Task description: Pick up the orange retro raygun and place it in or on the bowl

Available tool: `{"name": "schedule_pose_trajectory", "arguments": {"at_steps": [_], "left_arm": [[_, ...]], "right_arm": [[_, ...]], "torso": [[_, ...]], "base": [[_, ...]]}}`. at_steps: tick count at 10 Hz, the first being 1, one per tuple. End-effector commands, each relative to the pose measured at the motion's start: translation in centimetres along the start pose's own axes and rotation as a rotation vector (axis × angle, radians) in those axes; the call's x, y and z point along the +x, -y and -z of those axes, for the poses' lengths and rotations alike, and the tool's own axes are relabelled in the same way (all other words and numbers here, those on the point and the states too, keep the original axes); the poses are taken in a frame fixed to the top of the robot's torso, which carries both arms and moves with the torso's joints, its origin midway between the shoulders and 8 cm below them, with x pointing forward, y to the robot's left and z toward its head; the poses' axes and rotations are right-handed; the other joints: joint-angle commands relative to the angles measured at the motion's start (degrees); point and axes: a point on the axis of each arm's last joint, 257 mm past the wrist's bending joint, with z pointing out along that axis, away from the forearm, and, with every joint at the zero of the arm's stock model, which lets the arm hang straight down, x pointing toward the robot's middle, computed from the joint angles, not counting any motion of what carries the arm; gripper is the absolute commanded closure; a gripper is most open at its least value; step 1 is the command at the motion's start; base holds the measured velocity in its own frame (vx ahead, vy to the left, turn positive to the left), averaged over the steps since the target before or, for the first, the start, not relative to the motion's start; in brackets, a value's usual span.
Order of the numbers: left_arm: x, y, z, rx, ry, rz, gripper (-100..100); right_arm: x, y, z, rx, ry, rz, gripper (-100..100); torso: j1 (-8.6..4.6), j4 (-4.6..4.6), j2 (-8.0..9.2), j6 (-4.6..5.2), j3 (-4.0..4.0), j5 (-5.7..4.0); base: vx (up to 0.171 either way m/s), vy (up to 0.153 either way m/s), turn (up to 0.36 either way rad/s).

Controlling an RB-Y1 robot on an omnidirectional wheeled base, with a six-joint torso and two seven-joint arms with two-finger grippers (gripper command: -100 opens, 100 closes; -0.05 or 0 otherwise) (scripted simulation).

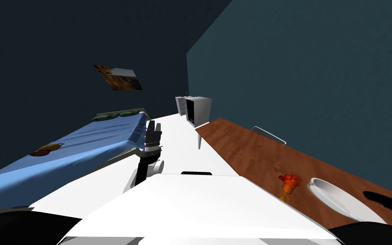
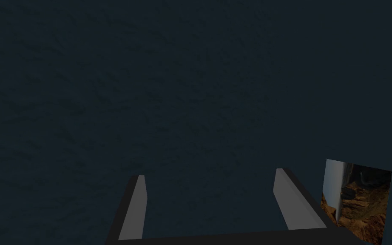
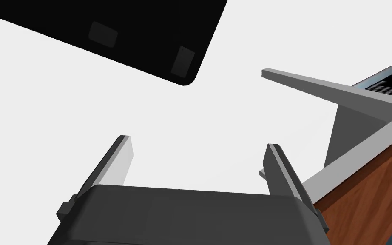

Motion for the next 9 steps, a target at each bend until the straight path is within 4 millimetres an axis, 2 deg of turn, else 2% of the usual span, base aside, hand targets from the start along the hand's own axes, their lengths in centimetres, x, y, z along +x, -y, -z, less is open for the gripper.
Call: {"name": "schedule_pose_trajectory", "arguments": {"at_steps": [1,2,4,5,6,7,9], "left_arm": [[0.0,0.0,0.0,0.0,0.0,0.0,0],[0.0,0.0,0.0,0.0,0.0,0.0,0],[0.0,0.0,0.0,0.0,0.0,0.0,0],[0.0,0.0,0.0,0.0,0.0,0.0,0],[0.0,0.0,0.0,0.0,0.0,0.0,0],[0.0,0.0,0.0,0.0,0.0,0.0,0],[0.0,0.0,0.0,0.0,0.0,0.0,0]], "right_arm": [[-2.2,3.1,1.5,0.089,0.016,0.019,-100],[-2.3,3.2,1.5,0.089,0.016,0.02,-100],[-6.4,7.6,4.4,0.219,0.052,0.055,-100],[-6.7,7.8,4.6,0.225,0.057,0.056,-100],[-9.0,9.2,6.1,0.278,0.079,0.073,-100],[-9.2,9.5,6.3,0.284,0.083,0.075,-100],[-14.4,11.9,9.5,0.385,0.143,0.115,-100]], "torso": [[0.0,0.0,0.0,0.0,0.0,0.0],[0.0,0.0,-0.02,-0.03,-0.01,0.0],[-0.05,0.0,-0.02,-0.04,-0.01,-0.01],[-0.08,-0.01,-0.05,-0.03,-0.03,-0.01],[-0.07,0.0,-0.03,0.01,-0.02,-0.02],[-0.09,0.0,-0.04,-0.02,-0.02,-0.02],[-0.09,0.0,-0.01,-0.02,-0.01,-0.02]], "base": [[0.023,0.02,0.137],[0.018,0.009,0.061],[0.023,0.005,0.151],[0.021,-0.005,0.052],[0.024,-0.005,0.069],[0.017,-0.007,0.074],[0.022,-0.016,0.124]]}}
